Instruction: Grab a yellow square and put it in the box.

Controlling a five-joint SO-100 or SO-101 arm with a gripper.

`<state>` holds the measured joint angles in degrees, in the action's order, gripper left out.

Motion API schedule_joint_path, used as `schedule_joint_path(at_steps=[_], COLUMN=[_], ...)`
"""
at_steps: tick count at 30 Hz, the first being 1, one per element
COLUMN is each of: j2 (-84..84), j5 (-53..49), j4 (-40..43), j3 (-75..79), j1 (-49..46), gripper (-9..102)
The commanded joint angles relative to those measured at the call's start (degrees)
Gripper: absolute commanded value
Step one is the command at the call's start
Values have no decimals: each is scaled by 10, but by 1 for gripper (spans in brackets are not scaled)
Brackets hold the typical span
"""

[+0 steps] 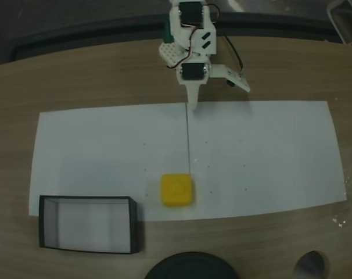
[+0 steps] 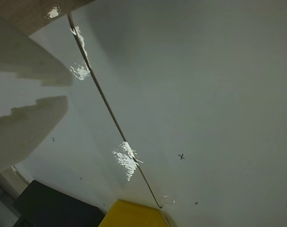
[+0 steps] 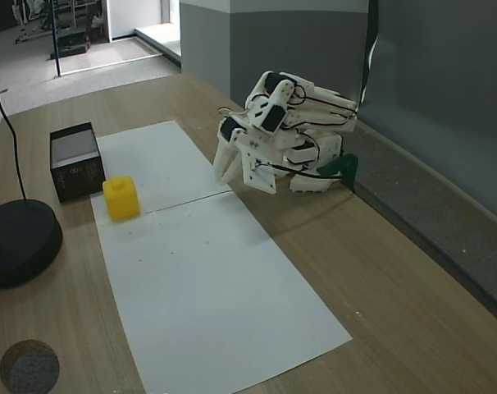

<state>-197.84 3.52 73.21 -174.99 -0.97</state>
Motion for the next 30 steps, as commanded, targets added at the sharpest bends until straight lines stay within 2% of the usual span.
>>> schedule_joint_path(at_steps=[1, 30], j2=[-13, -13], j5=[0, 3], j4=[8, -7], j3=[31, 27], j1=[-4, -1], gripper=[0, 0])
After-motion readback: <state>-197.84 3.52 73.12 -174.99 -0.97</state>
